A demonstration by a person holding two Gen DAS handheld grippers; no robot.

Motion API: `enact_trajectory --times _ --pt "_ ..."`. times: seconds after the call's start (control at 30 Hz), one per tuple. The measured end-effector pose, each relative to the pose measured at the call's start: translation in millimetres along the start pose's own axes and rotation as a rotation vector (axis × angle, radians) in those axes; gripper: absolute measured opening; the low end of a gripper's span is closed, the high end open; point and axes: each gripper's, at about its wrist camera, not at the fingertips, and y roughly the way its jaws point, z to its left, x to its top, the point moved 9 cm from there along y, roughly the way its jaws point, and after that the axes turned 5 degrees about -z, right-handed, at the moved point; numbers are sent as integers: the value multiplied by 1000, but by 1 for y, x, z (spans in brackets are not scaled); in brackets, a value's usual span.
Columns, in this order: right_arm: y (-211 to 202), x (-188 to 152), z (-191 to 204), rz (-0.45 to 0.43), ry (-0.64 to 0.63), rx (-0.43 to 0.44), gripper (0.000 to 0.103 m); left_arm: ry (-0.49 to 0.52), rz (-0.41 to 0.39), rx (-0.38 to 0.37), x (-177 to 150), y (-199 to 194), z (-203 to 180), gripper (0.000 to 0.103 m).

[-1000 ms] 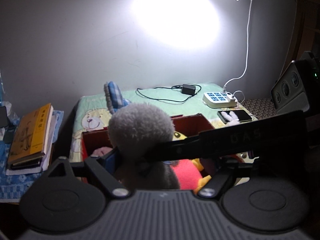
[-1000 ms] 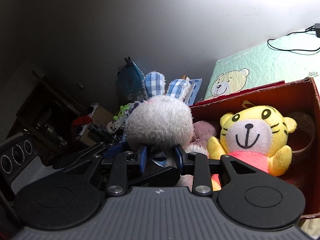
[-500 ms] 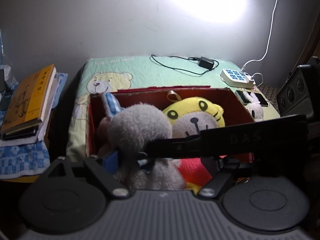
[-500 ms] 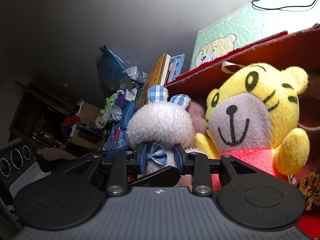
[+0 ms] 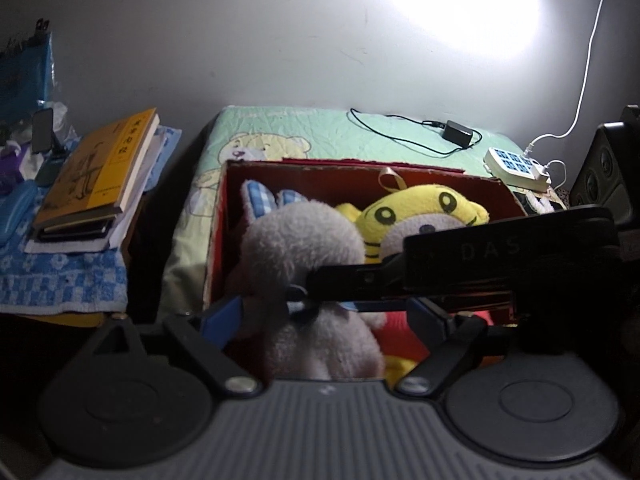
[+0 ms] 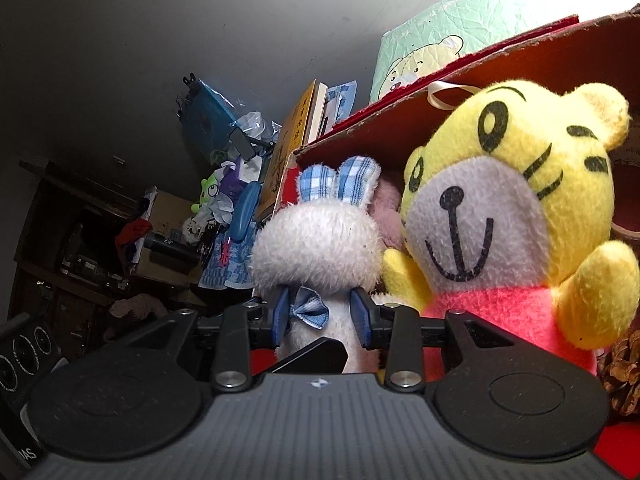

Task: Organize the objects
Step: 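Lower the white bunny into the red box and open the right gripper, then move the right tool toward the green bean-shaped plush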

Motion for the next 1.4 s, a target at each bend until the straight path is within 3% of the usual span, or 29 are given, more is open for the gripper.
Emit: enact_trajectory --times 0.3,0.83,1.03,1.27,1.4 --pt "-19 -9 4 20 -50 26 42 -7 -16 47 -6 -19 3 89" --pt "-70 -15 0 -69 -132 -30 45 49 -39 137 -12 -48 -17 90" --pt "-82 -18 -2 -84 -135 -7 45 48 -33 181 -17 -60 -26 90" --pt "-108 -16 -2 -91 -234 4 45 -4 -12 220 -21 -66 -50 91" --pt "-130 -11 -16 -121 -276 -32 53 -30 -10 219 -21 -64 -69 91"
